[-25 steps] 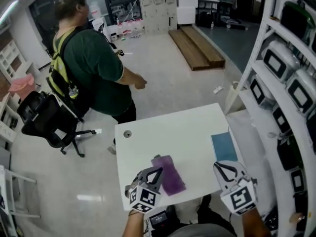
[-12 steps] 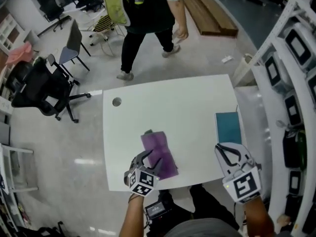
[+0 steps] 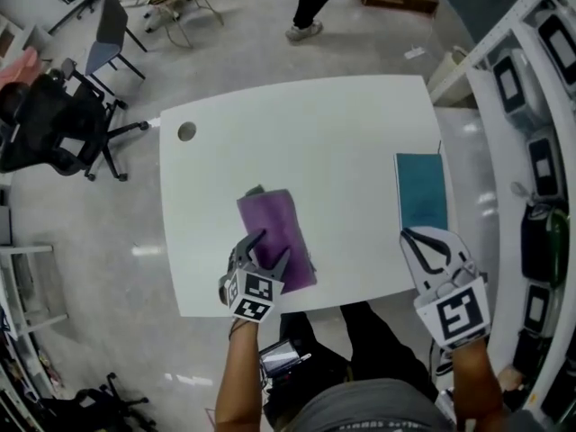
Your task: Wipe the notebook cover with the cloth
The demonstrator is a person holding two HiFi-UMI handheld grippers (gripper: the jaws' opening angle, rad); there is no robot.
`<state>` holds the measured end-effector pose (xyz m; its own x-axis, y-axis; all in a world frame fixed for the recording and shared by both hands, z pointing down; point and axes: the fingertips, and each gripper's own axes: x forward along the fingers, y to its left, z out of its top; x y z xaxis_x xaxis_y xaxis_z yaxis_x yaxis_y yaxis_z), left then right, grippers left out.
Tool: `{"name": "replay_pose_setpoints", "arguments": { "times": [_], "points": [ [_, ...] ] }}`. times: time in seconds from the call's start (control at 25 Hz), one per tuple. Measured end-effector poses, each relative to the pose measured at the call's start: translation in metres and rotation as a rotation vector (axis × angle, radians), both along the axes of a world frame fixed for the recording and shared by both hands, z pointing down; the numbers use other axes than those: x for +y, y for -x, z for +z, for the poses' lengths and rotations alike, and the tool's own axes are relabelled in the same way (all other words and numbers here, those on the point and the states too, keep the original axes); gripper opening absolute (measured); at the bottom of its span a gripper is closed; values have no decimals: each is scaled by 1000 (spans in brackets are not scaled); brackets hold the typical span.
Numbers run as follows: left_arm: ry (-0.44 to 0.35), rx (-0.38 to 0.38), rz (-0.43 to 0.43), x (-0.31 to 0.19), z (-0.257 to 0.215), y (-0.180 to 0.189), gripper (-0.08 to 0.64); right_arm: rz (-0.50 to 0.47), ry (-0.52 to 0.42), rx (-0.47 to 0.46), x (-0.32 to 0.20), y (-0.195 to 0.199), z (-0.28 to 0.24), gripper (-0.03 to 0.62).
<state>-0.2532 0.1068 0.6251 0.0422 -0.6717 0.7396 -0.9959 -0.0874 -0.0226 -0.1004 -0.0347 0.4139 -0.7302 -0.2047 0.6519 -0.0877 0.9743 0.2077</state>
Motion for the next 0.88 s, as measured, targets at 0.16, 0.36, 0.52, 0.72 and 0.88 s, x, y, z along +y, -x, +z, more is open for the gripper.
{"name": "replay_pose_setpoints", "arguments": {
  "times": [0.16, 0.36, 0.52, 0.72, 0.88],
  "points": [
    [17, 21, -9, 3, 12, -2, 246, 6, 4, 5, 0, -2, 3, 32],
    [-3, 47, -9, 2, 13, -4, 196, 20, 8, 5, -4, -6, 6, 32],
    [1, 22, 8, 0, 12, -10, 52, 32, 10, 1, -6, -12, 7, 32],
    [-34, -2, 14, -10, -14, -11, 44, 66, 8, -16, -13, -21, 2, 32],
    [-69, -20, 42, -25, -41, -20, 44, 112, 3, -33, -25, -37, -3, 32]
  ]
}}
